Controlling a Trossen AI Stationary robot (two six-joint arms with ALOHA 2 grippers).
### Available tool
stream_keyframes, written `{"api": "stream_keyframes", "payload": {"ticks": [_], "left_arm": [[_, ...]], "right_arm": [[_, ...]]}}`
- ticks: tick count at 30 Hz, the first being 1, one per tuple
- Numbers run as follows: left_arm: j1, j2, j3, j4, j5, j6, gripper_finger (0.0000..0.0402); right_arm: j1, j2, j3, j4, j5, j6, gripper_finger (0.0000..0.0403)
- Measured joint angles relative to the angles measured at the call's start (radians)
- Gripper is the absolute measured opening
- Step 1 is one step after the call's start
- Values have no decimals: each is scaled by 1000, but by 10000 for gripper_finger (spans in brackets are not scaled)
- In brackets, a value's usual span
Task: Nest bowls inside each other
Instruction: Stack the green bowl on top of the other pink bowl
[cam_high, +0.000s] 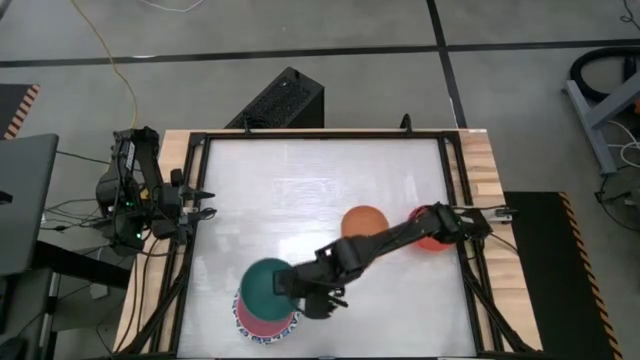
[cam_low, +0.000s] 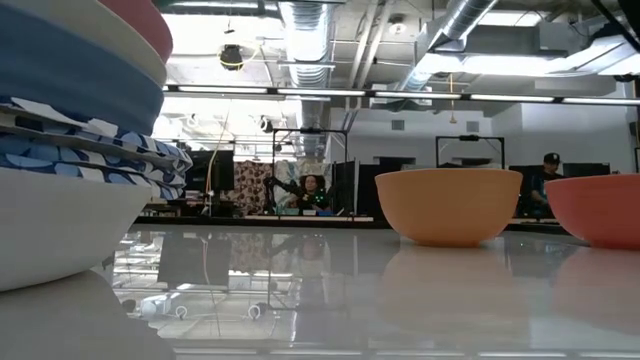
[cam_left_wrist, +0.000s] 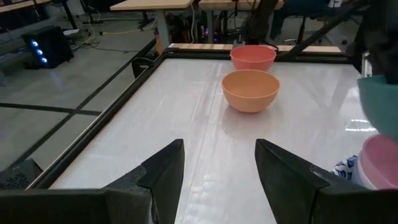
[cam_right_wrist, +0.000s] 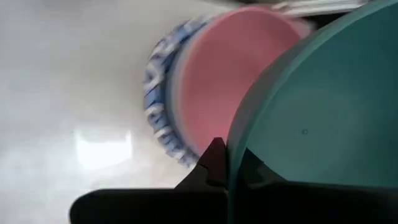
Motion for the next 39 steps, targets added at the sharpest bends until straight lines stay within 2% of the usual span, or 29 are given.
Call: {"api": "stream_keyframes", "payload": {"ticks": [5,11,17,25,39], "left_arm": [[0,0,0,0,0,0,187],[0,0,0,0,-1,0,187],[0,0,0,0,-1,0,187],[0,0,0,0,-1,0,187],[0,0,0,0,-1,0,187]], "right_arm": [[37,16,-5,-39,46,-37,6],[48,16,-3,-1,45,-38,6],[30,16,-3,23,-68,-42,6],[0,20,-4,76,-140,-42,6],[-7,92,-5,71,-136,-50,6]]}}
